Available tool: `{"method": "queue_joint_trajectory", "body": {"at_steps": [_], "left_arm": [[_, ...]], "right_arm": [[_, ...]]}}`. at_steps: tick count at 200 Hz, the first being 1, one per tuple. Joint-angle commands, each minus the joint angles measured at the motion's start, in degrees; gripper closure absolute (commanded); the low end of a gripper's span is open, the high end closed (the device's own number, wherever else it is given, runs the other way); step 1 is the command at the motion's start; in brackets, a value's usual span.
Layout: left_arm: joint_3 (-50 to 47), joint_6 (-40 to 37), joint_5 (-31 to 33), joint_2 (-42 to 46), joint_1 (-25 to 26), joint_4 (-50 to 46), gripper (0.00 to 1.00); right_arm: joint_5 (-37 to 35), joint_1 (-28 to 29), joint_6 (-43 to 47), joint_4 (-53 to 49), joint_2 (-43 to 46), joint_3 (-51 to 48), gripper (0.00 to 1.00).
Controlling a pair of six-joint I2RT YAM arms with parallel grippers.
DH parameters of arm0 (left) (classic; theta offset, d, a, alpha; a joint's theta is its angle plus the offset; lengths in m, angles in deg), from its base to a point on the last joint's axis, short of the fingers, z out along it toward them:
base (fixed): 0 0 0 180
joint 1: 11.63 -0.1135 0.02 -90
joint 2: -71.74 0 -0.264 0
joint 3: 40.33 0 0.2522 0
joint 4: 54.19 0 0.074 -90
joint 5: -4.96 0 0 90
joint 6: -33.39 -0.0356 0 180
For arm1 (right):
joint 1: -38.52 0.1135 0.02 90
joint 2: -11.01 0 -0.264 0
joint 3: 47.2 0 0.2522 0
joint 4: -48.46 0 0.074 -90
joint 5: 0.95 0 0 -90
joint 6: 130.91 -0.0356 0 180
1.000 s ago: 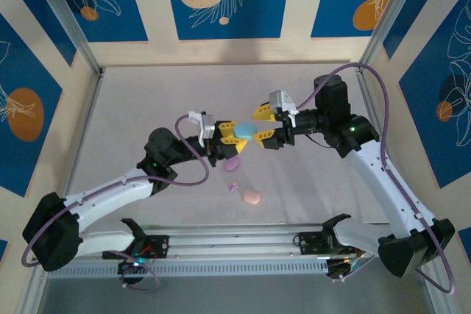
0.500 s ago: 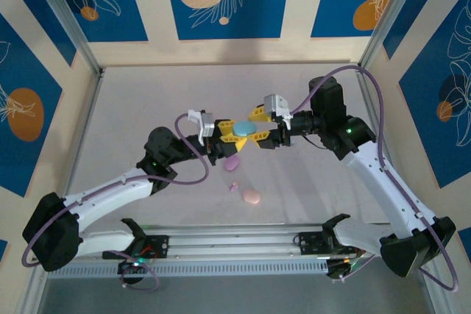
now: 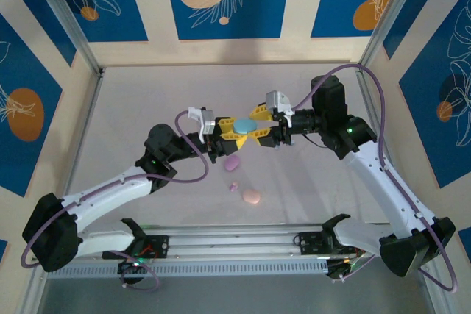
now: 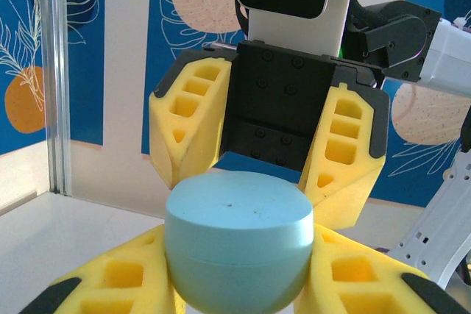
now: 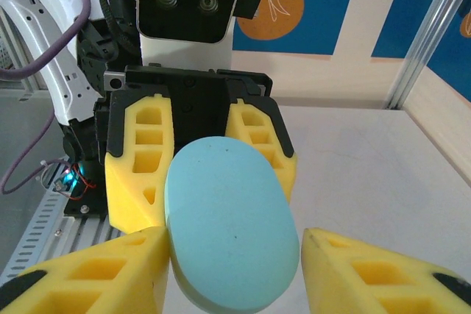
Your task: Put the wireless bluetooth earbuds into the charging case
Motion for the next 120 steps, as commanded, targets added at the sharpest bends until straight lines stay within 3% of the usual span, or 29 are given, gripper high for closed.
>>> {"method": "queue_joint_trajectory", "body": {"at_steps": [1, 120], "left_arm": [[1.46, -1.55, -5.89, 1.58, 0.93, -1.42, 0.80], [2.00, -3.27, -6.01, 1.93, 0.89, -3.49, 0.81]], "right_arm": [[-1.86, -0.98, -1.11, 3.47, -0.74, 0.27, 0.50], [3.27, -2.34, -5.04, -1.87, -3.64, 3.80, 0.51]]}}
